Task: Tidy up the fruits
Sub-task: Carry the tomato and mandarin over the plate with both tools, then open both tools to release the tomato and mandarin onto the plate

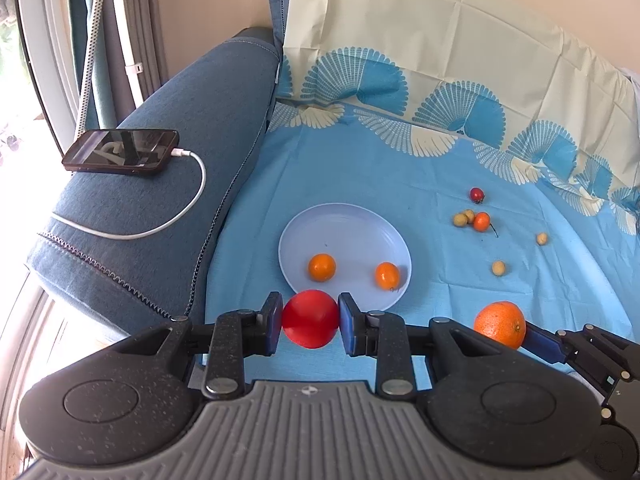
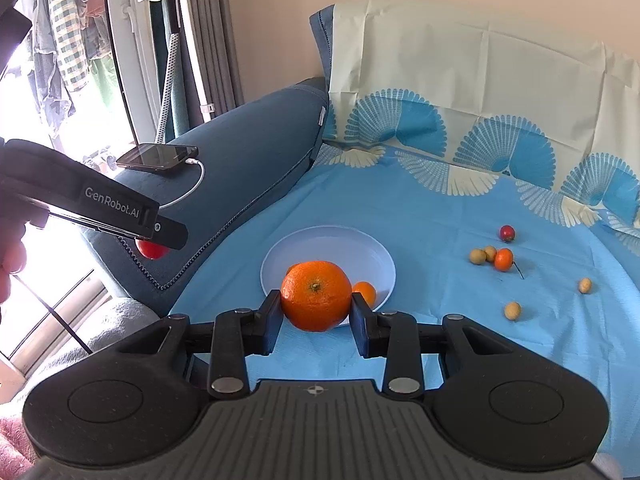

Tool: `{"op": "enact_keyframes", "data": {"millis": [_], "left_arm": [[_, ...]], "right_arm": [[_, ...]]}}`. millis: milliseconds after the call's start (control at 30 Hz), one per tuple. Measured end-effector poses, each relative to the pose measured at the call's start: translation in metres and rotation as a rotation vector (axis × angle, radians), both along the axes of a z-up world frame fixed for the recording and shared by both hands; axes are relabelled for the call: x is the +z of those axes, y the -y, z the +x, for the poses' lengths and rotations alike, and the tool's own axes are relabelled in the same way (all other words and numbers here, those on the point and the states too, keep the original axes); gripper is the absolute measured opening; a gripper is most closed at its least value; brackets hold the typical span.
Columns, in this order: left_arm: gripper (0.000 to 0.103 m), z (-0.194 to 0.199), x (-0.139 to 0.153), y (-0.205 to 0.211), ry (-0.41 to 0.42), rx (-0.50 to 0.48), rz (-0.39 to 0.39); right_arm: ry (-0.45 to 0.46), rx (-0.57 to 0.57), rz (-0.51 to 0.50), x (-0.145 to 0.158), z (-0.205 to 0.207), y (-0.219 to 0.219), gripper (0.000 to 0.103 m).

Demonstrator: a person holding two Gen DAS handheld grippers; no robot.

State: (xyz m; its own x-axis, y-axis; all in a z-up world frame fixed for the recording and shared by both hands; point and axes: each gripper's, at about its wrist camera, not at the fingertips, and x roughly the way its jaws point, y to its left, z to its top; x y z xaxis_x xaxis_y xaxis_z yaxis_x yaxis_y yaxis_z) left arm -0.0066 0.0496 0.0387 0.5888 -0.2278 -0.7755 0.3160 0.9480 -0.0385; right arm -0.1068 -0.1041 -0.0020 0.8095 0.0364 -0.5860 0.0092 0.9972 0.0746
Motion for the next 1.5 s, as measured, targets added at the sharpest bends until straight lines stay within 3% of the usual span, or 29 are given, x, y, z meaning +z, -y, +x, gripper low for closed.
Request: {"op": "enact_keyframes", "data": {"millis": [500,733,867,1300,1333,1400,1433,1500], "left_arm": [[0.033,0.062,-0.025,0.022,-0.057,-0.005,0.033],[0.033,0.106,-0.06,0.051,-0.054,-0.032,0.084],[0.033,0.136,-0.09,0.064,-0.113,-0.045,0.111],[0.033,0.186,-0.149,0.084,-0.172,-0.05,0.202],[0.04,0.189,-0.15,0.085,-0.173,-0.052,0.209],[0.094,0.191,-0.147,0.087,-0.16,-0.058,0.217],[0.101,0.188,-0.142,0.085,-0.132,-0.048,0.207],[0.103,0.18,-0.13,0.078,-0.08,-0.05,0.177]], "right_arm": [[-0.014,-0.052,-0.009,-0.022,0.044,0.019,0.037],[-0.08,-0.053,-0.019,-0.055,0.097,0.033,0.037],[-0.128,-0.048,-0.019,-0.077,0.125,0.036,0.037],[-0.231,0.017,-0.05,-0.131,0.179,0.025,0.038],[-0.234,0.022,-0.055,-0.133,0.181,0.024,0.038],[-0.229,0.035,-0.066,-0.134,0.185,0.021,0.039],[-0.221,0.04,-0.069,-0.134,0.185,0.02,0.04],[-0.205,0.053,-0.076,-0.13,0.184,0.019,0.061]]}}
